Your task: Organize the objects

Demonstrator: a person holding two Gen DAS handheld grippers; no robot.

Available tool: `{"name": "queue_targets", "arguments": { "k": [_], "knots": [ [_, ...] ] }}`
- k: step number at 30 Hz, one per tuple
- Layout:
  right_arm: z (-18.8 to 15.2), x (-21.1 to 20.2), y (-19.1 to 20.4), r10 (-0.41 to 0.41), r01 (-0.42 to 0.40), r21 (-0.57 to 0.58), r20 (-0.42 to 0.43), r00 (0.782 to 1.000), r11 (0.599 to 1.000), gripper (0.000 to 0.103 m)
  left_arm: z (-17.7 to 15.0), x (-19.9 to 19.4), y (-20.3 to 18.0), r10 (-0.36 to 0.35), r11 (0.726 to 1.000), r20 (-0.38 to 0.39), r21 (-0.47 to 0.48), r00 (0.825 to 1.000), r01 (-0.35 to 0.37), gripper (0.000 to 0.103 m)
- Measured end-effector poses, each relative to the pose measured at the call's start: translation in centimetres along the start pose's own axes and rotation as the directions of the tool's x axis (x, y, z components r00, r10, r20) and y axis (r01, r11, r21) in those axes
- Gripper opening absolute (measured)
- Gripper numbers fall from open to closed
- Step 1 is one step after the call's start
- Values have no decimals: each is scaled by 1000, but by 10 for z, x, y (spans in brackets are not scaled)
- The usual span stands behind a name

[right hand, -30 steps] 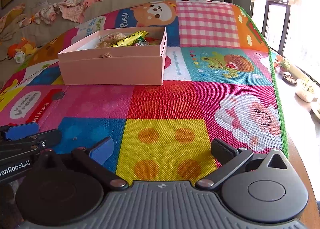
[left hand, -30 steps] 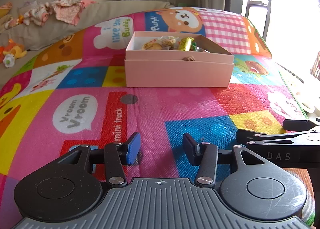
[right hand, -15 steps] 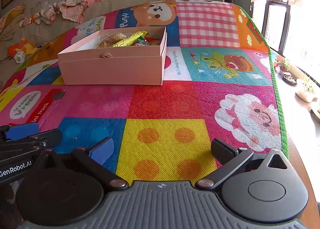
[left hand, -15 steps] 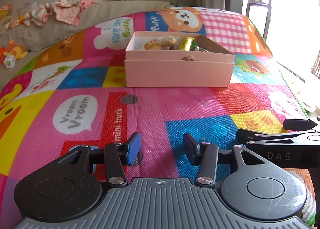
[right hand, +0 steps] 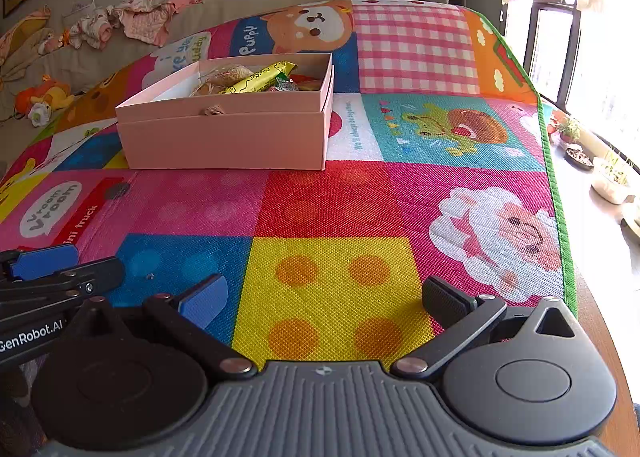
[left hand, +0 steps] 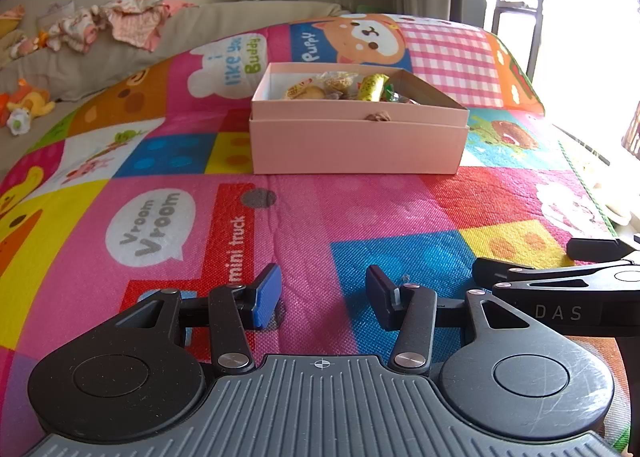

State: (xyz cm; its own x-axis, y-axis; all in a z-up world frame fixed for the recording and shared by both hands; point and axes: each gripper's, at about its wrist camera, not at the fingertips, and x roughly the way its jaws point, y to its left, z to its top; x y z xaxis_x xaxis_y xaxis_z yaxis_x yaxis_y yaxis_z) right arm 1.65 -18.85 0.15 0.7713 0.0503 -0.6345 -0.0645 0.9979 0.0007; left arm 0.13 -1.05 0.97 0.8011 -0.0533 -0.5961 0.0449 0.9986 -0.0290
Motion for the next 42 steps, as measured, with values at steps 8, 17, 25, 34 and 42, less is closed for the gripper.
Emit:
{"name": "queue_targets", "arguments": {
  "k": [8,17,25,34,42],
  "knots": [
    [0,0,0,0,0,0,0,1000,1000,103,0,0,1,0,1000,0,0,1000,0,53],
    [0,0,0,0,0,0,1,1000,1000,103,0,0,1,0,1000,0,-1,1000,0,53],
    [0,0,0,0,0,0,1,1000,1000,103,0,0,1,-2,1000,0,-2,1000,2,53],
    [1,1,0,0,0,1,1,1000,1000,103,0,0,2,-6,1000,1,-8,1000,6,53],
    [1,1,0,0,0,1,1,1000,1000,103,0,0,2,-7,1000,1,-9,1000,7,53]
  ]
}}
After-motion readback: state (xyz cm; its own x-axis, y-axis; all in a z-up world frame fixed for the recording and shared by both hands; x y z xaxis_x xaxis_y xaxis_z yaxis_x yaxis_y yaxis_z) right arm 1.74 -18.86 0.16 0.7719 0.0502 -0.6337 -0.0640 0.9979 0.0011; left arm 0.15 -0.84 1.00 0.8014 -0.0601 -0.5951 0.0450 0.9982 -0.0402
